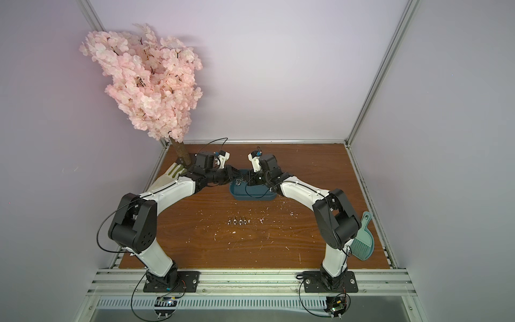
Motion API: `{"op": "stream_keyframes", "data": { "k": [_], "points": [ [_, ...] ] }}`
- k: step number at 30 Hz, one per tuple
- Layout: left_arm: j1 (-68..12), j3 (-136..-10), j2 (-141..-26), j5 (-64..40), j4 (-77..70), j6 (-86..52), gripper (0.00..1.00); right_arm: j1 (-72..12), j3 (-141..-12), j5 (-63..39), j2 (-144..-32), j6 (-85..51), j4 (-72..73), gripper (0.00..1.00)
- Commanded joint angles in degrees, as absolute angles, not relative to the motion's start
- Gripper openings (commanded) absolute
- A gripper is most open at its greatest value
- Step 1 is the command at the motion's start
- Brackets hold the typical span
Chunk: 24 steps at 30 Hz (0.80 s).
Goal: Take out the wing nut from the storage box
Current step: Pick up the wing nut from the storage box, then place the wing nut at the center of the board.
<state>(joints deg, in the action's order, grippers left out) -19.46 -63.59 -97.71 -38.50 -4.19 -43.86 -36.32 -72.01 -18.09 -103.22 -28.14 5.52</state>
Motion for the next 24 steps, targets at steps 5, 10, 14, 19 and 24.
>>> {"op": "stream_keyframes", "data": {
  "k": [5,10,14,19,24],
  "points": [
    [-20.3,-65.2,-98.4,-39.4,-3.7,-43.1,0.00,-36.7,-74.8,-19.3,-102.3,-28.6,7.9,0.06],
    [-20.2,-65.3,-97.4,-37.6,-1.8,-42.0,0.00,-36.8,-74.2,-18.8,-102.1,-28.4,7.9,0.15],
    [-19.9,-65.4,-96.4,-35.3,2.0,-39.8,0.00,-36.4,-73.6,-17.0,-101.6,-27.5,6.7,0.49],
    [-19.4,-65.3,-94.1,-30.3,10.3,-35.2,0.00,-36.0,-71.7,-15.0,-100.3,-25.8,5.0,0.82],
    [-19.5,-63.0,-90.4,-24.2,17.4,-31.9,0.00,-35.9,-69.2,-13.7,-98.8,-24.6,4.2,0.96]
  ]
}}
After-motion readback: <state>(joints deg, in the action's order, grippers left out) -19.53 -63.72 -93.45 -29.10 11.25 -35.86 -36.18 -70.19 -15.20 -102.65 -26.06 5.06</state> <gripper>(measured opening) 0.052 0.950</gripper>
